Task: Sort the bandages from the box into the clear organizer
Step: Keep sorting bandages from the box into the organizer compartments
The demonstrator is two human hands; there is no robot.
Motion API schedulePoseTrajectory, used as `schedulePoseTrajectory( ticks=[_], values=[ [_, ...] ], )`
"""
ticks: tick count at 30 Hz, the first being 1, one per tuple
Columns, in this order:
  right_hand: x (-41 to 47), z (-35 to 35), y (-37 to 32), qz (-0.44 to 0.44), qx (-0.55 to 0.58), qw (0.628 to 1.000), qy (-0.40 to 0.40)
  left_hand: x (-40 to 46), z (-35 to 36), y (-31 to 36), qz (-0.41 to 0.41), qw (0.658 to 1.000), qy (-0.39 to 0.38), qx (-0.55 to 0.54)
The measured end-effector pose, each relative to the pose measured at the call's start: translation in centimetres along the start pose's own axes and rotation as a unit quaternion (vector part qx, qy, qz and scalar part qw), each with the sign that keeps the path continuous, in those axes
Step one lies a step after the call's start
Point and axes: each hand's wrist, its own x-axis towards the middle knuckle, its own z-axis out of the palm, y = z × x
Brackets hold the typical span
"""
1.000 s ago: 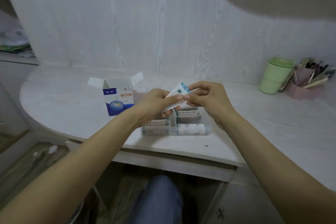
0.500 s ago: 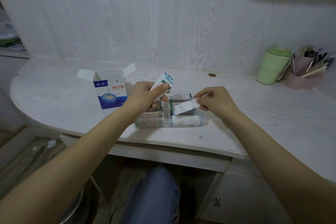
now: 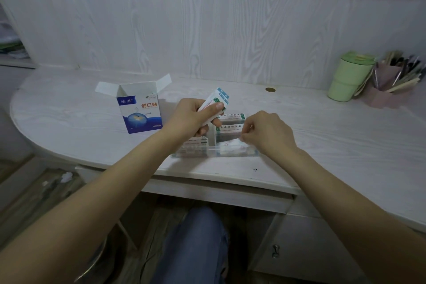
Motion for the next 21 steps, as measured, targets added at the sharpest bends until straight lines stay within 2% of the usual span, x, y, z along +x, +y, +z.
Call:
schedulePoseTrajectory(
  ticks=[7, 16, 18, 19, 21],
  values=[
    [-0.1, -0.2, -0.3, -0.03, -0.072, 0.997, -0.015, 0.0, 0.1, 0.0, 0.001, 1.0, -0.012, -0.003],
    [0.3, -0.5, -0.3, -0.045, -0.041, 0.997, -0.037, -0.1, 0.2, 0.1, -0.003, 1.0, -0.012, -0.003],
    [0.5, -1.0, -0.3, -0.044, 0.048, 0.998, -0.005, -0.1, 0.0, 0.1, -0.001, 1.0, -0.018, -0.006],
    [0.6, -1.4, -0.4, -0.043, 0.132, 0.99, 0.015, -0.1, -0.1, 0.1, 0.002, 1.0, -0.025, -0.008],
    [0.5, -2.4, -0.9, -0.037, 0.317, 0.947, 0.023, -0.3, -0.2, 0.2, 0.003, 0.999, -0.041, -0.005]
  ],
)
